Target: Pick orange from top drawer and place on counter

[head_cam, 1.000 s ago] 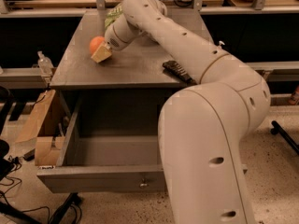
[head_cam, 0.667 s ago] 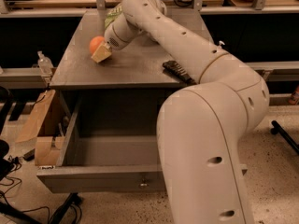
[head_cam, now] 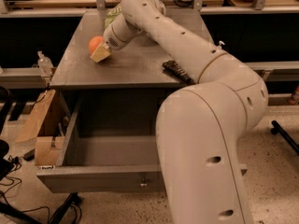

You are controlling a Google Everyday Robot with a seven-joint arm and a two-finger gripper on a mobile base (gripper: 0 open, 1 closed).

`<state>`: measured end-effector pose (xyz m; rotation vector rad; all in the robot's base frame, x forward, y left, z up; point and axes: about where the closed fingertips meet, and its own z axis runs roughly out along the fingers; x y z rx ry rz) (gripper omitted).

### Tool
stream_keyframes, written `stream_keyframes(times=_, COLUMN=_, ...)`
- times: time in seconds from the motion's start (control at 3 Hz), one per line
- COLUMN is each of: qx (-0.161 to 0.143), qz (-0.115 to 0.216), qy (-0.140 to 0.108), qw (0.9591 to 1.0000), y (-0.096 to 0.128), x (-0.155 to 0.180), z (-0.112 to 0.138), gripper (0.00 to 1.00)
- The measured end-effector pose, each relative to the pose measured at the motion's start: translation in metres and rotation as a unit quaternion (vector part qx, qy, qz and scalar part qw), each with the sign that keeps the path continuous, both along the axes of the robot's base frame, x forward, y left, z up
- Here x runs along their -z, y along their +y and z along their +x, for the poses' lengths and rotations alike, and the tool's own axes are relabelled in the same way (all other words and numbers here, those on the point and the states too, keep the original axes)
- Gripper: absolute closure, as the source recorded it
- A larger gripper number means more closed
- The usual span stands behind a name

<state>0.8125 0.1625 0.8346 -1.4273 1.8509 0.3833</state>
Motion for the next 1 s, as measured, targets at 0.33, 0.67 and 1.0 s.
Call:
stream_keyframes(times=0.33, qx=-0.001, qz=0.0, qy=0.002, qw=1.0, y=0.0019, x=0.0023, z=-0.0004, gripper=0.05)
stream_keyframes(times=0.67, qx=-0.002, qz=-0.001, qy=0.003, qw=1.0, y=0.003, x=0.0038, z=-0.0006, gripper=0.0)
stream_keyframes(times=1.0, qx=-0.002, qz=-0.001, qy=0.003, qw=1.0, y=0.0031, x=0.0038, z=-0.0006, gripper=0.0)
